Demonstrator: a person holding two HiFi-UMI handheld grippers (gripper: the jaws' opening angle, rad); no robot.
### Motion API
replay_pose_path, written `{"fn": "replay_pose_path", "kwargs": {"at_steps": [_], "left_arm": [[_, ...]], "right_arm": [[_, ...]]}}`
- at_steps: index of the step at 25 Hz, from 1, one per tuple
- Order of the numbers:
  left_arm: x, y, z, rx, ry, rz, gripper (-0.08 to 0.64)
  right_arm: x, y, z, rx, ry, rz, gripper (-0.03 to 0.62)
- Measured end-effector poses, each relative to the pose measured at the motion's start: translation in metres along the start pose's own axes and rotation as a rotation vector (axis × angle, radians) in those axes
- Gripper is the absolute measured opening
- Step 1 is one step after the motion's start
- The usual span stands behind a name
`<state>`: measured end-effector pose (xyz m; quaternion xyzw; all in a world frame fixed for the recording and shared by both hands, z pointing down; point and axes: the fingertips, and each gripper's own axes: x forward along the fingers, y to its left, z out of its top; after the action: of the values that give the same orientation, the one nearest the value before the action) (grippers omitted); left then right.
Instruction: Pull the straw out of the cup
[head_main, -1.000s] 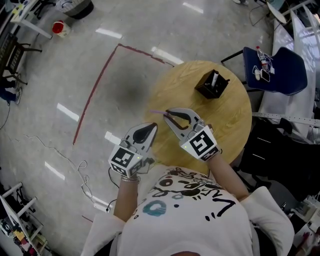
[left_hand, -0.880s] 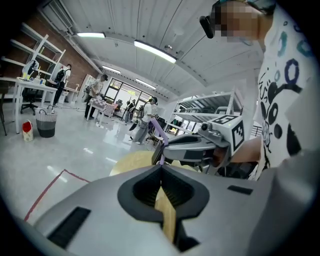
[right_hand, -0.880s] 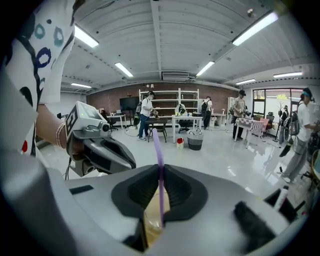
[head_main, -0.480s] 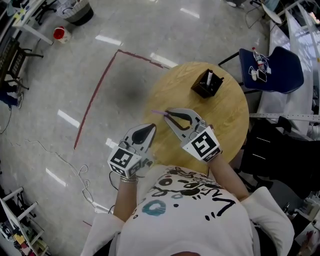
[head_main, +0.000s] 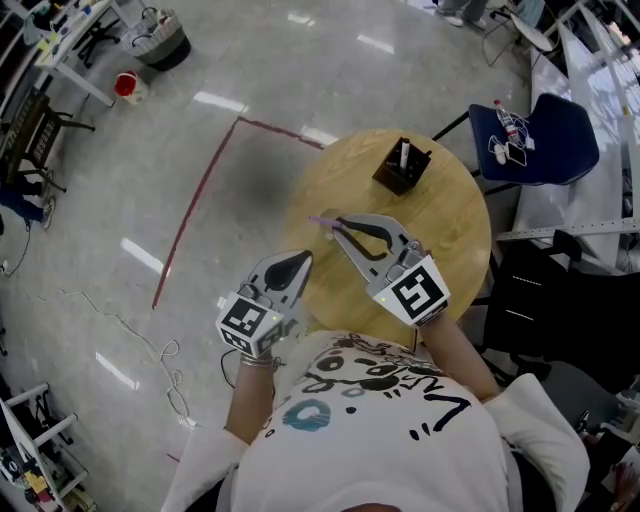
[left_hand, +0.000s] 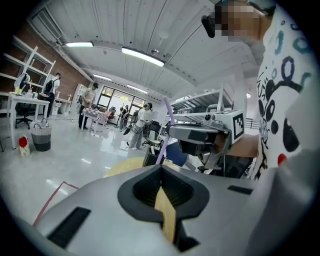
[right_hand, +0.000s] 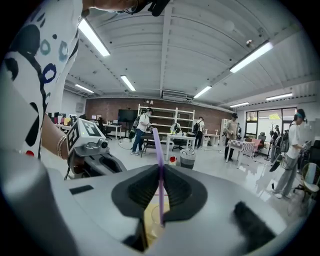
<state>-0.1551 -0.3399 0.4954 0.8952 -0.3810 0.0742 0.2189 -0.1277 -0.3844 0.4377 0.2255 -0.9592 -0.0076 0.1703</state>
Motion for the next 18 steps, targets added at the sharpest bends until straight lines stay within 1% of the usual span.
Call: {"fn": "replay_pose_path", "kwargs": {"at_steps": [4,8,12,18], "left_arm": [[-0.006,-0.014,0.000,0.022,-0.003,-0.001,0.015],[-0.013,-0.027,0.001,0.038,-0.016,0.005,0.015],[-0.018,-0.045,0.003,0.043,-0.045,0.005,0.015],[-0.018,-0.076,0.000,0.063,-0.053,-0.015,0.015]], "right_arm": [[-0.024,-0.002,0.018,-0.007,-0.095,-0.046,0.044],[-0.050,-0.002,0.036,-0.001,-0.159,-0.094,0.044],[-0.079,0.001,0.039,-0.007,-0.172,-0.135,0.044],[-0.122,0.009,0.021,0.017,-0.152,-0.180,0.044]]}}
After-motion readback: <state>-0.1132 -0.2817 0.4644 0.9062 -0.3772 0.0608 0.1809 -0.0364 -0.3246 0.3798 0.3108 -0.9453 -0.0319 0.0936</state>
